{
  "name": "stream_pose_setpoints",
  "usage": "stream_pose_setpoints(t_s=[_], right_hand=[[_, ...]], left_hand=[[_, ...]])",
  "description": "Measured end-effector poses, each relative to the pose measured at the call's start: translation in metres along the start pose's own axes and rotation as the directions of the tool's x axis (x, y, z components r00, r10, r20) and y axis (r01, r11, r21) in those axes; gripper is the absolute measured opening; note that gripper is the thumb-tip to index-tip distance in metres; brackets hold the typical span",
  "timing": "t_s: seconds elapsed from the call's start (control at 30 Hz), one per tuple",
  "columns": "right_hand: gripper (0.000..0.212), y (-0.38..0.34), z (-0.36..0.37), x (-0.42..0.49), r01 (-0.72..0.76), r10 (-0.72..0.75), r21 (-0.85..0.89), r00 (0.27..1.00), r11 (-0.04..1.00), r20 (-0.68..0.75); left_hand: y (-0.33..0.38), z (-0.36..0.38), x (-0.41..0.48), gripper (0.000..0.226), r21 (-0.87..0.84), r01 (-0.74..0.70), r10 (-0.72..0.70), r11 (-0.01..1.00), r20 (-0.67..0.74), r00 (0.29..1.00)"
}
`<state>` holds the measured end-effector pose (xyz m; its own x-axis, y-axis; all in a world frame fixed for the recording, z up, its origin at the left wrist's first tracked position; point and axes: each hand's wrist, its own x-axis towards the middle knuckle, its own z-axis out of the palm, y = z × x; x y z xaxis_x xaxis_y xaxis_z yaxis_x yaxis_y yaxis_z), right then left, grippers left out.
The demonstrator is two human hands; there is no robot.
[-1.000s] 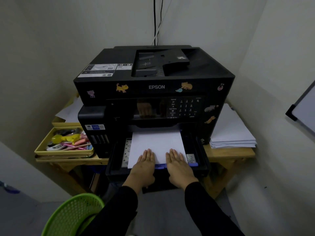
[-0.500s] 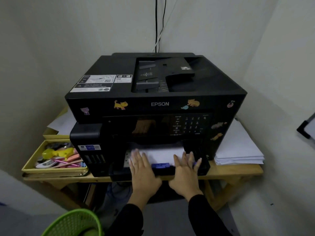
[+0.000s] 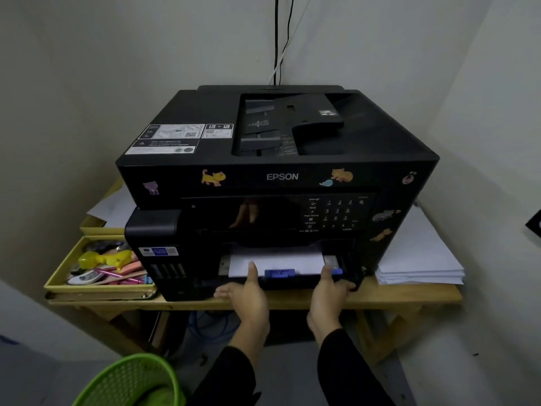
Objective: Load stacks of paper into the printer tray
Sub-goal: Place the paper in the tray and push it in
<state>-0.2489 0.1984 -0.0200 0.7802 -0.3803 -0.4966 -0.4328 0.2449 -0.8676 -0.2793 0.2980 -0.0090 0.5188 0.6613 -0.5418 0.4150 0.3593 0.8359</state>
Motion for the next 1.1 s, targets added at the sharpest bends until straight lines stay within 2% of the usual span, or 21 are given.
stream_pose_setpoints(t_s=[0.07,0.2,0.3,0.43,0.53,0.63,0.73,0.83,1.0,1.1], right_hand=[[0.085,-0.009,0.009,0.013,-0.025,0.025,0.045,1.000,0.999,0.001],[0.109,-0.023,0.025,0.026,-0.069,0.069,0.158,0.998,0.985,0.000],[0.103,-0.021,0.031,0.038,-0.092,0.104,0.182,0.993,0.979,-0.054],[0.100,-0.021,0.040,0.044,-0.106,0.126,0.196,0.987,0.975,-0.096],[0.088,-0.021,0.045,0.057,-0.104,0.122,0.184,0.989,0.977,-0.086],[0.052,-0.029,0.053,0.075,-0.081,0.104,0.244,0.991,0.966,-0.080],[0.047,-0.027,0.060,0.085,-0.082,0.114,0.254,0.986,0.964,-0.117],[0.047,-0.022,0.060,0.086,-0.077,0.103,0.223,0.988,0.972,-0.111],[0.075,-0.018,0.058,0.079,-0.059,0.069,0.145,0.995,0.988,-0.068],[0.080,-0.022,0.053,0.070,-0.033,0.034,0.030,0.999,0.999,-0.039]], left_hand=[[0.010,0.002,0.015,0.093,0.004,-0.009,0.009,1.000,-0.006,1.000],[0.030,0.013,0.029,0.100,-0.126,0.081,-0.090,0.989,-0.063,0.994],[0.036,0.024,0.035,0.102,-0.134,0.105,-0.126,0.985,-0.165,0.978],[0.036,0.032,0.044,0.101,-0.119,0.111,-0.135,0.987,-0.220,0.966],[0.036,0.035,0.055,0.096,-0.148,0.102,-0.132,0.984,-0.206,0.970],[0.035,0.039,0.073,0.085,-0.213,0.098,-0.132,0.972,-0.154,0.979],[0.041,0.043,0.066,0.086,-0.120,0.076,-0.102,0.990,-0.219,0.970],[0.040,0.043,0.055,0.084,-0.009,0.031,-0.032,0.999,-0.216,0.976],[0.042,0.037,0.053,0.089,0.138,0.005,0.017,0.990,-0.155,0.988],[0.042,0.030,0.048,0.093,0.249,-0.031,0.053,0.968,-0.080,0.995]])
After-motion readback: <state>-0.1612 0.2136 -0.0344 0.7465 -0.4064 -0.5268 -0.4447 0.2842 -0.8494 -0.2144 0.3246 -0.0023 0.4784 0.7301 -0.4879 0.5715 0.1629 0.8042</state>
